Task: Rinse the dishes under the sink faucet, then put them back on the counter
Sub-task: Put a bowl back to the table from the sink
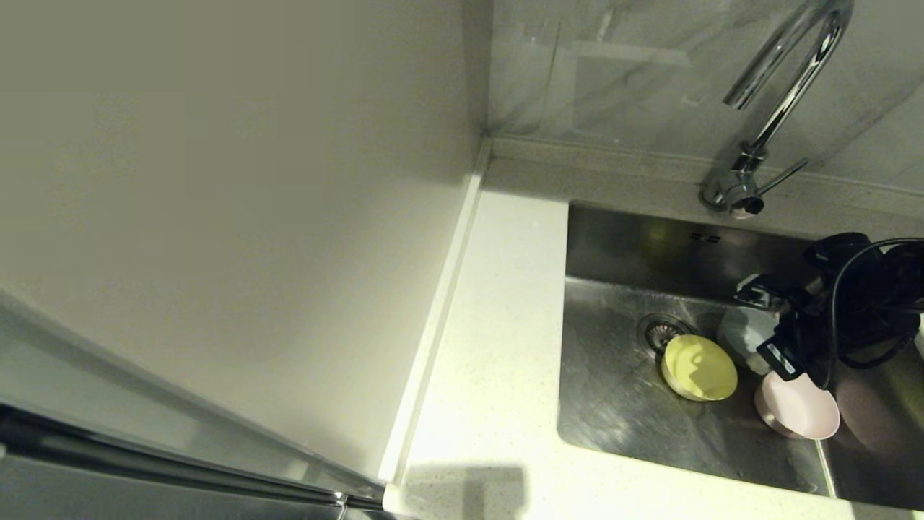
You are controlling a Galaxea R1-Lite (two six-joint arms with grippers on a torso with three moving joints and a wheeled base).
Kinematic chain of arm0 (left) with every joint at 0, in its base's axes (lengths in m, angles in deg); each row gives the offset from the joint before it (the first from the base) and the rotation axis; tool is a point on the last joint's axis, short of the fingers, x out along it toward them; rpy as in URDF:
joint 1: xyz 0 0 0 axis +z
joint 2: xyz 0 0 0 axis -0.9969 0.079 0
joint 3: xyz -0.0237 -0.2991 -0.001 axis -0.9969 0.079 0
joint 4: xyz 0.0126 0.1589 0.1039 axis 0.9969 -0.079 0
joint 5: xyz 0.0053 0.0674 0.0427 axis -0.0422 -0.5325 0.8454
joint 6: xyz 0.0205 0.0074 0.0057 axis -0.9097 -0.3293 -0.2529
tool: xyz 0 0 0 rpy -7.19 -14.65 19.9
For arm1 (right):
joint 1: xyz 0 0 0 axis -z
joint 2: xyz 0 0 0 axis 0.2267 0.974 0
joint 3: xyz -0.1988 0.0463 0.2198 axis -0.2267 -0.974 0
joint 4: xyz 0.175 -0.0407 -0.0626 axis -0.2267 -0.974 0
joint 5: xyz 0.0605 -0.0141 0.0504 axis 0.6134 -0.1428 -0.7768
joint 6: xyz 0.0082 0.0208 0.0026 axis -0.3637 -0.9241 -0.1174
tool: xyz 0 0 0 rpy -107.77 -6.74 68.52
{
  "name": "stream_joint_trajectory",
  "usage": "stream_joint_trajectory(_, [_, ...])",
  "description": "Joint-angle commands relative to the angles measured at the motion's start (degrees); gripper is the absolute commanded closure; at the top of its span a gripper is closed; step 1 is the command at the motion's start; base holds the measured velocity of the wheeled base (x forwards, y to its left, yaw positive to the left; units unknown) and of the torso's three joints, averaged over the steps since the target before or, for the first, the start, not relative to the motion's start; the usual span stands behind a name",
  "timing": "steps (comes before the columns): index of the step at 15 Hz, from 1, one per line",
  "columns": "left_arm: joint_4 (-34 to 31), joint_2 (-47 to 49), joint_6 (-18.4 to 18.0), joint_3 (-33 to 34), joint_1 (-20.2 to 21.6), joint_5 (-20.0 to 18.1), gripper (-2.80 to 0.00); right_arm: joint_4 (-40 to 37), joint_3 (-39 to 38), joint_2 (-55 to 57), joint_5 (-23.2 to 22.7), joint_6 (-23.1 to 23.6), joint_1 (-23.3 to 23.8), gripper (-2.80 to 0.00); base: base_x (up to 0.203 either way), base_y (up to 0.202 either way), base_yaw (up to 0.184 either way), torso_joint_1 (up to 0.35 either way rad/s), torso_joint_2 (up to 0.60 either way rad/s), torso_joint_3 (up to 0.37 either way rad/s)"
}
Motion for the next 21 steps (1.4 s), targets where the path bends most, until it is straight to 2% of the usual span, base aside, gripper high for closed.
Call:
stream_joint_trajectory(1, [0.0,0.0,0.0,0.2,0.0,0.0,0.00,2.8,-0.1,1.3,-0.1,0.4,-0.1,-2.80,0.000,0.000,0.000,0.000,0.00,0.000])
stream_joint_trajectory(4, [0.0,0.0,0.0,0.2,0.0,0.0,0.00,3.9,1.5,2.5,-0.2,1.9,0.0,-2.80,0.000,0.000,0.000,0.000,0.00,0.000])
stream_joint_trajectory(7, [0.0,0.0,0.0,0.2,0.0,0.0,0.00,9.0,1.6,3.6,0.1,1.9,0.0,-2.80,0.000,0.000,0.000,0.000,0.00,0.000])
stream_joint_trajectory(8, [0.0,0.0,0.0,0.2,0.0,0.0,0.00,10.3,1.6,3.8,1.2,1.8,0.0,-2.80,0.000,0.000,0.000,0.000,0.00,0.000])
stream_joint_trajectory(10, [0.0,0.0,0.0,0.2,0.0,0.0,0.00,11.5,1.5,3.8,7.3,0.9,-0.6,-2.80,0.000,0.000,0.000,0.000,0.00,0.000])
stream_joint_trajectory(12, [0.0,0.0,0.0,0.2,0.0,0.0,0.00,11.5,1.3,3.8,10.7,-5.1,-2.1,-2.80,0.000,0.000,0.000,0.000,0.00,0.000])
stream_joint_trajectory(14, [0.0,0.0,0.0,0.2,0.0,0.0,0.00,11.2,-0.3,3.3,15.8,-8.2,-3.2,-2.80,0.000,0.000,0.000,0.000,0.00,0.000])
stream_joint_trajectory(16, [0.0,0.0,0.0,0.2,0.0,0.0,0.00,9.1,-1.4,2.8,16.9,-13.2,-4.7,-2.80,0.000,0.000,0.000,0.000,0.00,0.000])
stream_joint_trajectory(18, [0.0,0.0,0.0,0.2,0.0,0.0,0.00,6.3,-1.2,2.3,17.5,-20.8,-7.4,-2.80,0.000,0.000,0.000,0.000,0.00,0.000])
stream_joint_trajectory(21, [0.0,0.0,0.0,0.2,0.0,0.0,0.00,5.5,0.8,3.4,20.8,-35.8,-12.1,-2.80,0.000,0.000,0.000,0.000,0.00,0.000])
